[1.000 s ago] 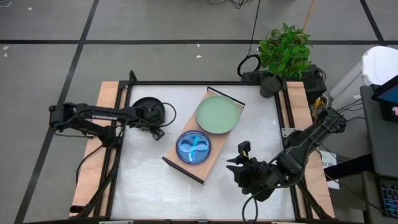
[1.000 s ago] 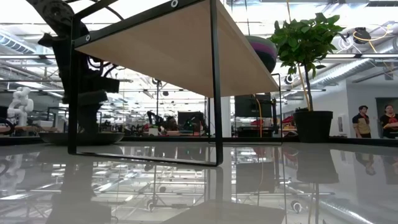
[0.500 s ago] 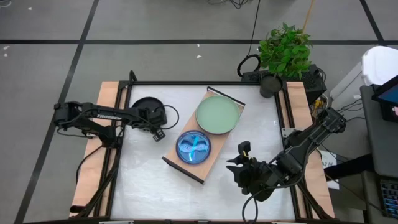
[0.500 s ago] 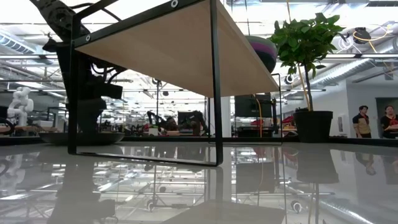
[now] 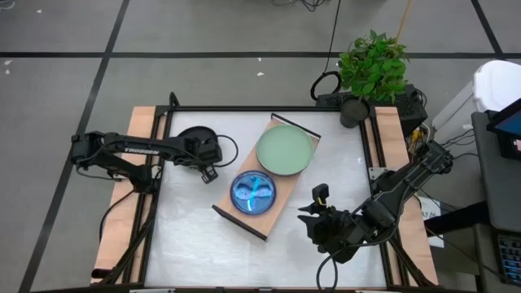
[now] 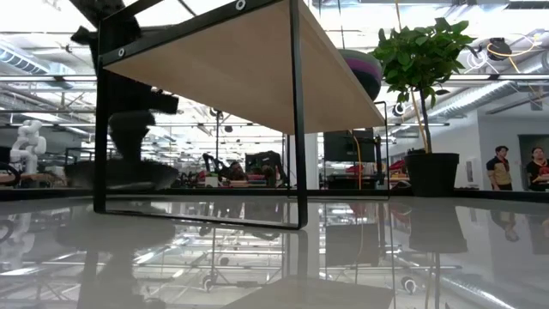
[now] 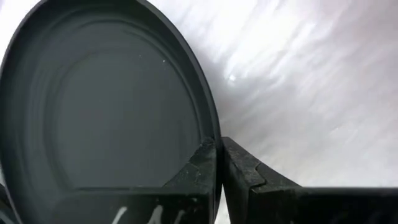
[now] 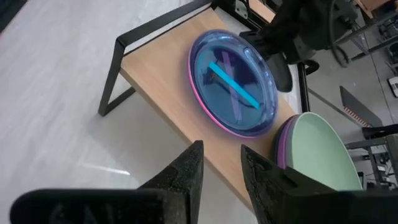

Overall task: Place and stack plates onto a shelf
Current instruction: Stack the big black plate on top of the big green plate

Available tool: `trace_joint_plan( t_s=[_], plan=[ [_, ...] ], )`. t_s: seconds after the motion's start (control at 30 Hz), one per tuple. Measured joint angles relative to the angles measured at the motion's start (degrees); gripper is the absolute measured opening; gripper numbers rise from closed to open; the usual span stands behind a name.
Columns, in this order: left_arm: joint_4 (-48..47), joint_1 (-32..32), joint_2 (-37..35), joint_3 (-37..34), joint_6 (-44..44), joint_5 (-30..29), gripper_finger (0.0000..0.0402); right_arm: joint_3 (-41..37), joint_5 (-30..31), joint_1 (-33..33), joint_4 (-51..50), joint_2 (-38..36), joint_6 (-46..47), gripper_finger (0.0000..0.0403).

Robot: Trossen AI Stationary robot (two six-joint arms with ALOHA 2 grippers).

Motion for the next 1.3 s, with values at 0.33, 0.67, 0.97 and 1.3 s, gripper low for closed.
trace_joint_plan(
  t_s=[0.33, 0.67, 0.97, 1.3],
  plan=[
    [-7.81, -3.71, 0.0, 8.17, 2.22, -5.5, 0.001, 0.0, 0.0, 0.13, -1.82, 0.0, 2.92, 0.0093],
    [-19.53, -6.8, 0.0, 20.21, 9.07, -5.85, 0.001, 0.0, 0.0, 1.29, -5.55, -0.2, 7.94, 0.0093],
    [-23.24, -6.79, 0.0, 30.4, 19.32, -5.19, 0.001, 0.0, 0.04, 2.2, -5.84, -2.41, 9.49, 0.0093],
    [-25.47, -8.26, 0.0, 40.2, 27.35, -0.4, 0.001, -0.02, 0.22, 3.1, -6.42, -2.89, 9.53, 0.0093]
  ],
)
